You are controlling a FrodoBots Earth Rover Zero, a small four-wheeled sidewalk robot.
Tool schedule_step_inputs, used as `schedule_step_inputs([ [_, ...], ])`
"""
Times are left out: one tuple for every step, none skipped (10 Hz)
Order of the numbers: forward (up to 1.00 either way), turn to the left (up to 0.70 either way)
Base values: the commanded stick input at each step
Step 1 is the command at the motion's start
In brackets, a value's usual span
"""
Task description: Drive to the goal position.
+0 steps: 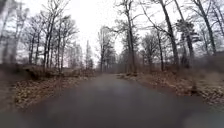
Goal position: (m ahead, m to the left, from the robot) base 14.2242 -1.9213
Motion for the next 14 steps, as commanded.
schedule_step_inputs([
  [1.0,0.0],
  [1.0,0.0],
  [1.0,0.0],
  [1.0,0.0],
  [1.0,0.0],
  [1.0,0.0],
  [1.0,0.0],
  [1.0,0.0],
  [1.0,0.0],
  [1.0,0.0],
  [1.0,0.0],
  [1.0,0.0],
  [1.0,0.0],
  [1.0,0.0],
])
